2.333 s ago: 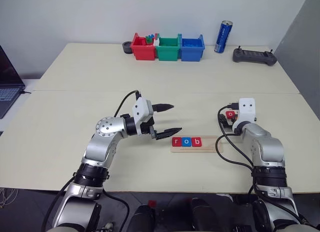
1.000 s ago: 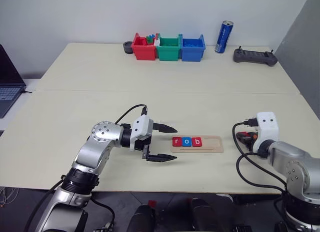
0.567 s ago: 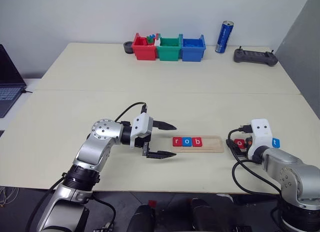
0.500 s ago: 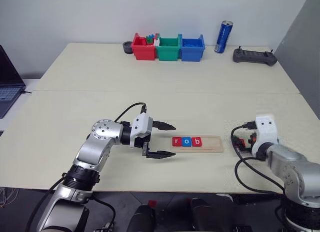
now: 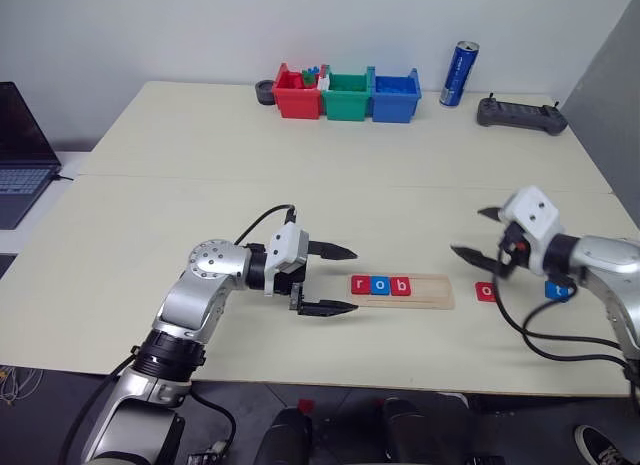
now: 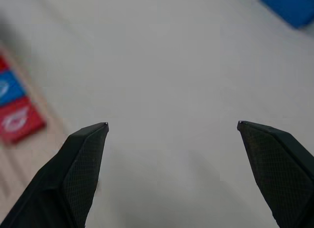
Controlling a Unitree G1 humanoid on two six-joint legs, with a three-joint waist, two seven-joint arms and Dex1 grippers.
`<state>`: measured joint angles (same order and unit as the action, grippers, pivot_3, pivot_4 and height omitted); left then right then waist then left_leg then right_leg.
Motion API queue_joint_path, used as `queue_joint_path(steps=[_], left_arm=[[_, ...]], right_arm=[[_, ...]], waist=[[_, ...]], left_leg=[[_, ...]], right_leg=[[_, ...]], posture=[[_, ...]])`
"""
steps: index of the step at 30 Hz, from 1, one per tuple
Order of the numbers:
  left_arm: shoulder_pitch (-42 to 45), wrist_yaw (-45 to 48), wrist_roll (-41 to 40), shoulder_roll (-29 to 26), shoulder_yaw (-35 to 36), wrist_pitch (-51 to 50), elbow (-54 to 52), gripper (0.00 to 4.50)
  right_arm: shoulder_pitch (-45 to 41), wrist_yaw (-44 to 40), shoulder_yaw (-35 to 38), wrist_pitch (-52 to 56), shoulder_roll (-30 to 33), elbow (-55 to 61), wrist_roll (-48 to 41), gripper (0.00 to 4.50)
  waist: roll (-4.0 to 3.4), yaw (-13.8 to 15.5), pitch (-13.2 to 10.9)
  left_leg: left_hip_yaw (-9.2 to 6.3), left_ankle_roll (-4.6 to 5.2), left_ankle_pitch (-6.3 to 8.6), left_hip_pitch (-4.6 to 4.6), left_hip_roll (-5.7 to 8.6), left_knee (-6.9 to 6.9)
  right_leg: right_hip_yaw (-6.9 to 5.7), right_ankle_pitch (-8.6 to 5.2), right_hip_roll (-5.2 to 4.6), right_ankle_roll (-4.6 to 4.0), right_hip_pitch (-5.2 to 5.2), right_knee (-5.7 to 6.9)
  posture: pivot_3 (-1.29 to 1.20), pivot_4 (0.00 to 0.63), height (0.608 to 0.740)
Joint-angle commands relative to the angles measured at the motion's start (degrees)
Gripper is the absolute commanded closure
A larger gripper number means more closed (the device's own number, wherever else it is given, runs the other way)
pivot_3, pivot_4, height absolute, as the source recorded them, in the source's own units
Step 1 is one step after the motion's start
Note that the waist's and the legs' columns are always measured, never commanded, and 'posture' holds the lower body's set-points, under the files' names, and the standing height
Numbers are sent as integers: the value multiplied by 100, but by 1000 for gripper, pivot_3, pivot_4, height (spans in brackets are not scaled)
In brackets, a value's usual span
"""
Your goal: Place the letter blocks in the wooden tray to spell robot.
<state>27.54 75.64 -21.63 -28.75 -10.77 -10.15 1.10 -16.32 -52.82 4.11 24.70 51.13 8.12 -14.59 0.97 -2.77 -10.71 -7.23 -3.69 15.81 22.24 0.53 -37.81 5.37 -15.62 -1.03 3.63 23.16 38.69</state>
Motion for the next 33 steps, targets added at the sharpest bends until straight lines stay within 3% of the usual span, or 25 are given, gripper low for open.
queue_joint_path(steps=[1,10,23,26,33], left_arm=[[0,-172,-330,79,221,-188,-424,0],[-261,-493,-412,122,223,-262,-782,0],[-417,-456,-396,-72,169,-236,-939,0],[-421,-470,-391,-83,174,-245,-956,0],[-425,-462,-385,-119,181,-271,-966,0]], right_arm=[[60,-1118,107,-1356,445,-851,33,24],[60,-2386,-236,-2396,745,-1898,91,24],[-669,-2536,-765,-2871,196,-3002,490,24],[-667,-2567,-783,-2980,153,-3131,542,611],[-655,-2618,-752,-3075,154,-3258,570,3052]], waist=[[0,-12,-1],[0,-93,-1],[-1,-47,-1],[-1,-43,-1],[-1,-49,0]], left_leg=[[1,0,0,-1,0,-1],[15,-1,0,-28,-9,0],[15,-1,-1,-28,-6,-4],[15,-1,-1,-27,-4,-4],[16,-1,-1,-29,-5,-4]], right_leg=[[1,0,0,0,1,4],[17,0,8,-1,-1,24],[18,1,4,-2,-3,23],[18,1,1,-2,-3,23],[17,1,1,-2,-3,25]], posture=[[0,150,740],[0,150,740],[0,150,740],[0,150,740],[0,150,740]])
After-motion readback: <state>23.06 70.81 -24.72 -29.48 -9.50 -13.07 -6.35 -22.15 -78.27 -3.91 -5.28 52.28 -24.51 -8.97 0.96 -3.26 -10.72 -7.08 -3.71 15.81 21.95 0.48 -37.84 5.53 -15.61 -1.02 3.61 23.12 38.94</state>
